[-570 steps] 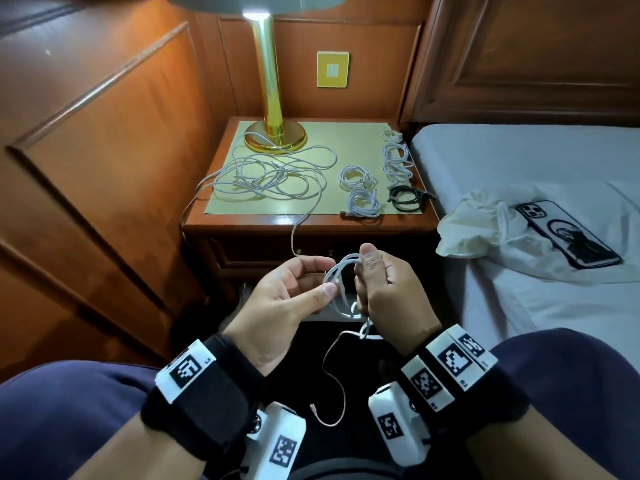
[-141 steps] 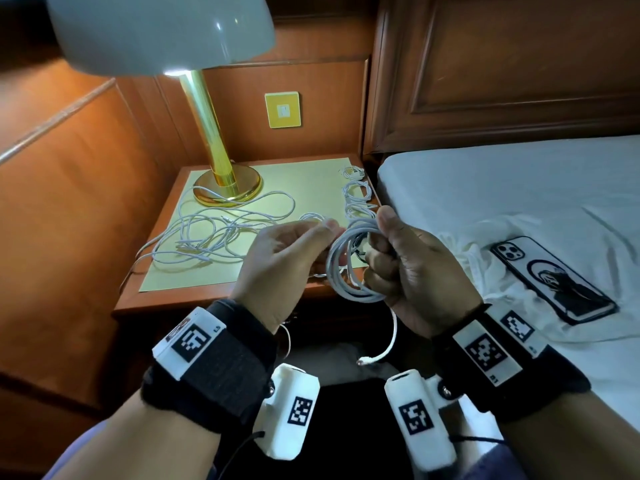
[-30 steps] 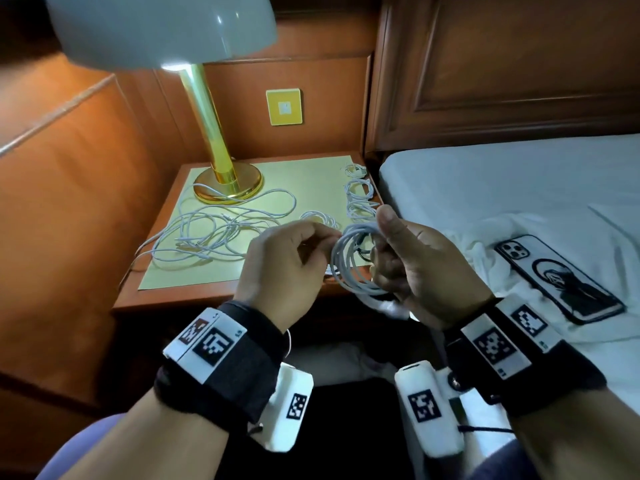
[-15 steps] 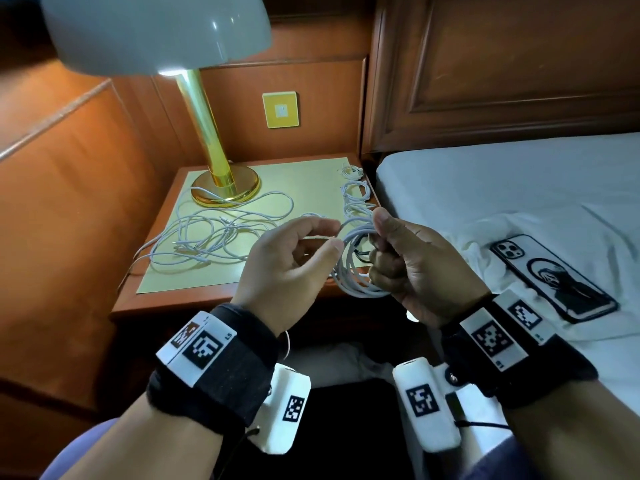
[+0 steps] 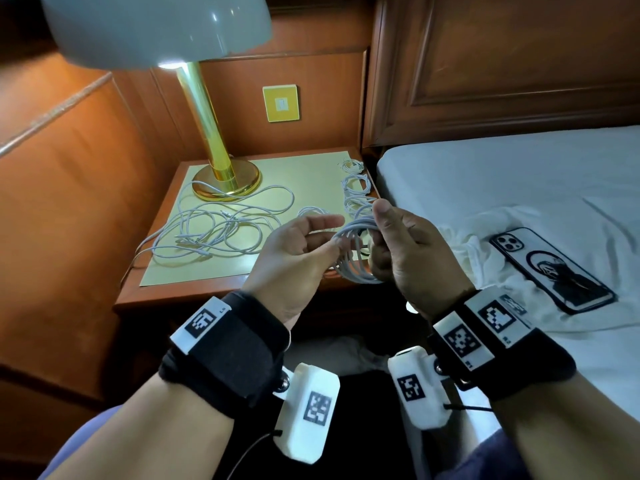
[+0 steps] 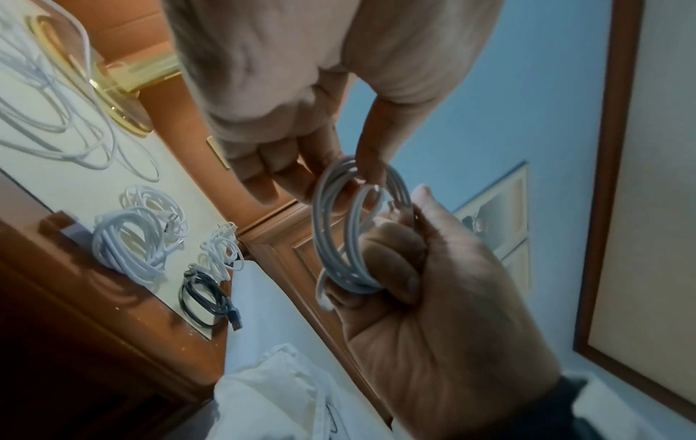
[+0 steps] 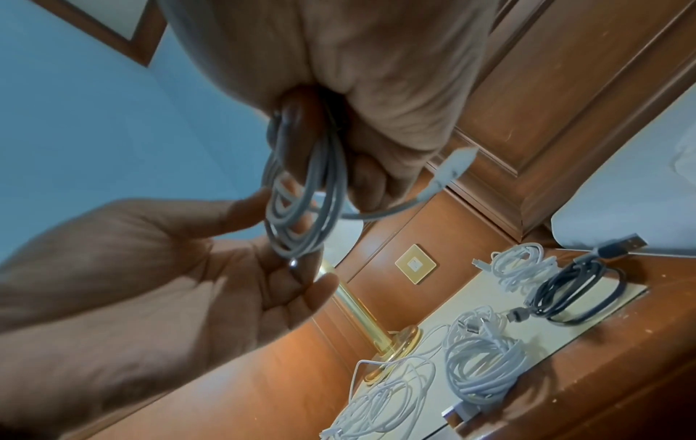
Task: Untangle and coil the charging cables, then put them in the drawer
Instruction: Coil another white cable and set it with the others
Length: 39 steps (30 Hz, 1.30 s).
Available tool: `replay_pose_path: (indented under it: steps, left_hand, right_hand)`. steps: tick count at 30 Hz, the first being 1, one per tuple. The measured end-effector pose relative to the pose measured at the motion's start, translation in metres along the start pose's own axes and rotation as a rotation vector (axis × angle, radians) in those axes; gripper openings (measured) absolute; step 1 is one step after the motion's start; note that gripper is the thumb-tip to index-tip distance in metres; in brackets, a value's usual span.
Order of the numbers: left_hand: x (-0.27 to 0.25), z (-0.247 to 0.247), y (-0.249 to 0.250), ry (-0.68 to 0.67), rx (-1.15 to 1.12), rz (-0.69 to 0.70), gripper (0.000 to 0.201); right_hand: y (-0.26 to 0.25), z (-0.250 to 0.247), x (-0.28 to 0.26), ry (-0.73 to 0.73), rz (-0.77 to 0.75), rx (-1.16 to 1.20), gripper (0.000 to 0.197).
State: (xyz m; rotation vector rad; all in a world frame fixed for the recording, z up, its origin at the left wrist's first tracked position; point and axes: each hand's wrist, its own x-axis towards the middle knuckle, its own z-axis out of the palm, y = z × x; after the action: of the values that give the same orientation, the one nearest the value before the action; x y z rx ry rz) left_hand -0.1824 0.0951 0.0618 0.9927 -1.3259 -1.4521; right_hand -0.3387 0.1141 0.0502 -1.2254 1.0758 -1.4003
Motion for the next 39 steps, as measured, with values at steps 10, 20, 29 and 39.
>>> replay_pose_path:
  steps: [10, 20, 29, 39]
  left_hand:
    - [-0.003, 0.005, 0.012, -0.173, -0.143, -0.092, 0.016]
    - [-0.002, 0.005, 0.0, 0.147, 0.472, 0.14, 0.029]
    - [0.006, -0.006, -0.002, 0.28, 0.674, 0.206, 0.023]
    - [0.004, -0.011, 0.006, 0.181, 1.033, 0.291, 0.018]
  right_hand:
    - [0.007, 0.005, 0.005, 0.12, -0.119, -0.316, 0.053]
    - [0.006, 0.0, 0.007, 0.178, -0.198, -0.461, 0.051]
    - [0.004, -0.004, 0.009, 0.206, -0.216, -0.378, 0.049]
    - [0.008, 0.001, 0.003, 0.237, -0.355, -0.696, 0.046]
